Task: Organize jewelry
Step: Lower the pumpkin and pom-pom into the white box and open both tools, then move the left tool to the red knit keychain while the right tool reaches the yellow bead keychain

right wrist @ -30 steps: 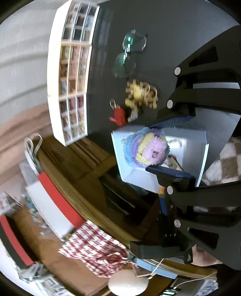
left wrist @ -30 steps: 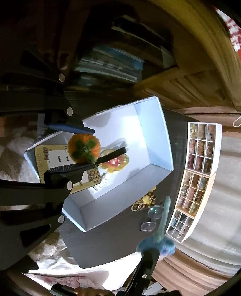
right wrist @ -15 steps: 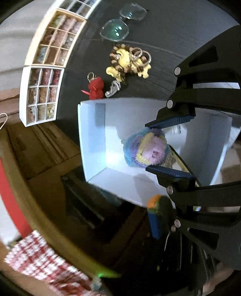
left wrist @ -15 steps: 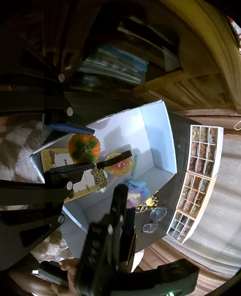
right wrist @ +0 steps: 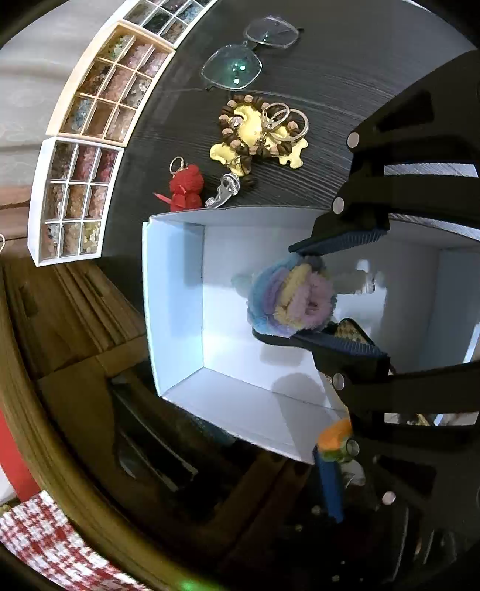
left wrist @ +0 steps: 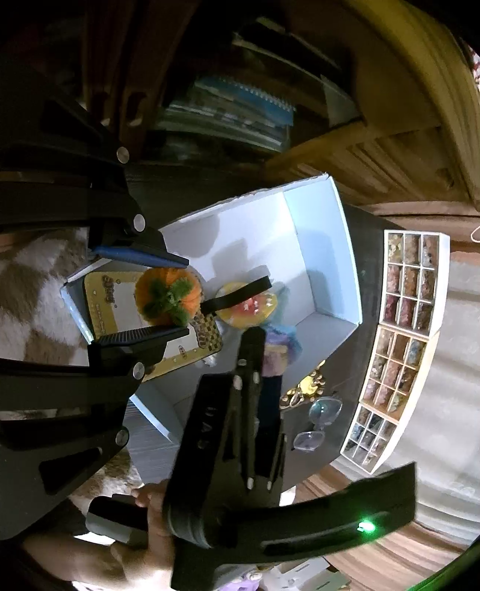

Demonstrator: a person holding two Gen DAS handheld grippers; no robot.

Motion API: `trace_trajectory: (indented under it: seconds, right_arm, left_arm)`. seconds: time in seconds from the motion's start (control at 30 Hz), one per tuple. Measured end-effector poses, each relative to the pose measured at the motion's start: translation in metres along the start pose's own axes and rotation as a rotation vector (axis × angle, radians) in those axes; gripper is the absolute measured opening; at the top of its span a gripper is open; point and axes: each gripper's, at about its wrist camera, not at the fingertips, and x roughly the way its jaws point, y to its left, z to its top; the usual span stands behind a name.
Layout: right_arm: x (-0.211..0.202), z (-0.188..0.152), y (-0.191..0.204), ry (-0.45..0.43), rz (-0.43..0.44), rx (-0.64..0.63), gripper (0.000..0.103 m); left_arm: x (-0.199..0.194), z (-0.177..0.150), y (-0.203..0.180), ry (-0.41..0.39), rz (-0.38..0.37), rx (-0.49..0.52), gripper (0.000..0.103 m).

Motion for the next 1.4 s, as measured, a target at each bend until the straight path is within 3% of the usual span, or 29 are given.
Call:
trace_trajectory:
  seconds: [0.17,0.27,0.53,0.63,0.87,0.9,0.97,1.03,1.2,1.4]
  right_arm:
    - [-0.02,0.006,-0.007,-0.049,0.07,0.041,0.045]
    - [-0.03,0.009,-0.01,-0.078,0.091,0.056,0.056]
    - [-0.046,0.01,-0.029,-0.125,0.132,0.105,0.064]
    - [-0.061,0.011,-0.044,-0.174,0.117,0.13,0.073]
    - [-0.082,-0.003,-0.119,-0.245,0.037,0.285,0.073]
    - [-0.084,-0.007,-0.129,-0.251,0.031,0.31,0.073]
    - [-0.086,-0.014,-0.151,-0.261,0.017,0.363,0.073]
    - [-0.088,-0.021,-0.167,-0.272,0.001,0.397,0.073]
    - [-0.09,-0.036,-0.203,-0.289,-0.011,0.48,0.073]
    - [-0.083,-0.046,-0.216,-0.285,-0.011,0.474,0.073]
  left_arm:
    - [0.004,-0.001,-0.005,0.016,0.004,0.015,0.031]
    - [0.007,0.002,-0.008,0.024,0.009,0.02,0.031]
    - [0.014,0.007,-0.013,0.045,0.038,0.026,0.031]
    - [0.016,0.01,-0.015,0.053,0.049,0.022,0.033]
    - [0.023,0.022,-0.021,0.068,0.095,0.042,0.033]
    - [0.023,0.023,-0.022,0.067,0.103,0.046,0.037]
    - [0.021,0.028,-0.025,0.056,0.121,0.062,0.054]
    - [0.019,0.032,-0.029,0.046,0.149,0.074,0.076]
    - [0.021,0.036,-0.037,0.06,0.199,0.119,0.079]
    - [0.019,0.05,-0.034,0.056,0.197,0.085,0.081]
